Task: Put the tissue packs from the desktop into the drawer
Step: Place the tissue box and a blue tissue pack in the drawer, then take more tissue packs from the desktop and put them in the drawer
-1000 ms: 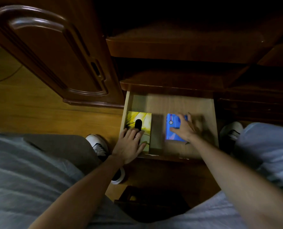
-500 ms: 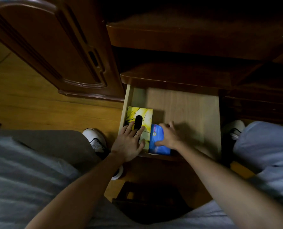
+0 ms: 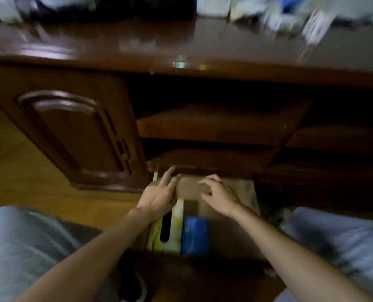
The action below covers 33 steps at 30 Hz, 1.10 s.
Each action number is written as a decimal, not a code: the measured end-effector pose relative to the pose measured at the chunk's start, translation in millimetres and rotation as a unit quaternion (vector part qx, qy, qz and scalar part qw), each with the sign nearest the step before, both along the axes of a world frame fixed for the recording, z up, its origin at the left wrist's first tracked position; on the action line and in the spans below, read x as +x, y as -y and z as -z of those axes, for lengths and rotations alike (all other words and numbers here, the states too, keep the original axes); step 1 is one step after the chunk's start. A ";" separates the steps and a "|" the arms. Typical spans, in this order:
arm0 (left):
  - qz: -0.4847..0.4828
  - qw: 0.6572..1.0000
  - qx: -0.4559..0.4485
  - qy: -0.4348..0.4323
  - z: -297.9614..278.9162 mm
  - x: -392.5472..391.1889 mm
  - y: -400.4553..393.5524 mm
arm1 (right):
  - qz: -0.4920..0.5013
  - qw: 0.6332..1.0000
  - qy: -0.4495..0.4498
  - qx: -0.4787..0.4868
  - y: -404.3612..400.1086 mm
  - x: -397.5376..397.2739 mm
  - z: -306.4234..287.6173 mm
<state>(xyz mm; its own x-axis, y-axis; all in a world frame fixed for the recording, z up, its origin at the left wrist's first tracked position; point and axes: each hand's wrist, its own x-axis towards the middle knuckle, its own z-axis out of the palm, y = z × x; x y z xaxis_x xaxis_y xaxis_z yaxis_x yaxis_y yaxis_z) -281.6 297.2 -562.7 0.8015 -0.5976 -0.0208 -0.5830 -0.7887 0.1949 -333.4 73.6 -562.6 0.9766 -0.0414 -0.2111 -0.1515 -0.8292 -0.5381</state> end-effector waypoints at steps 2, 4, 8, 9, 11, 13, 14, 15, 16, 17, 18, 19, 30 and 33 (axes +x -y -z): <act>0.005 0.986 -0.091 0.139 -62.6 22.1 8.7 | 0.004 0.992 0.128 -0.017 11.6 12.4 -57.1; 0.028 0.955 -0.157 0.251 -126.1 40.7 17.1 | 0.019 0.959 0.278 -0.044 25.3 21.4 -118.2; 0.061 0.897 -0.231 0.373 -237.0 71.2 38.3 | 0.047 0.852 0.507 -0.123 53.1 41.6 -233.7; 0.058 0.891 -0.241 0.380 -256.6 77.9 44.2 | 0.057 0.842 0.514 -0.153 61.1 48.9 -256.1; 0.031 0.895 -0.245 0.372 -285.2 92.2 56.0 | 0.072 0.874 0.439 -0.197 78.1 64.8 -286.4; -0.015 0.918 -0.221 0.329 -298.9 111.0 67.2 | 0.069 0.927 0.304 -0.209 92.0 78.8 -298.3; -0.033 0.930 -0.207 0.302 -301.8 122.4 72.5 | 0.064 0.941 0.254 -0.212 96.0 84.2 -299.0; -0.044 0.940 -0.195 0.277 -303.3 133.7 77.4 | 0.059 0.944 0.237 -0.224 98.3 89.3 -297.2; -0.051 0.947 -0.184 0.259 -303.3 145.1 82.8 | 0.056 0.938 0.244 -0.242 100.2 94.5 -295.5; -0.056 0.951 -0.177 0.249 -302.9 156.7 88.8 | 0.055 0.928 0.260 -0.260 101.6 100.6 -296.6; -0.059 0.953 -0.173 0.242 -303.2 168.1 96.6 | 0.054 0.921 0.270 -0.276 102.8 107.2 -300.3; -0.060 0.955 -0.171 0.235 -305.2 179.4 106.2 | 0.051 0.917 0.274 -0.286 104.8 115.5 -305.8; -0.107 0.968 -0.129 0.187 -333.5 309.7 235.6 | -0.007 0.927 0.221 -0.304 131.7 196.5 -306.0; -0.150 0.970 -0.132 0.138 -318.6 324.8 253.8 | -0.010 0.928 0.234 -0.289 136.4 199.5 -302.4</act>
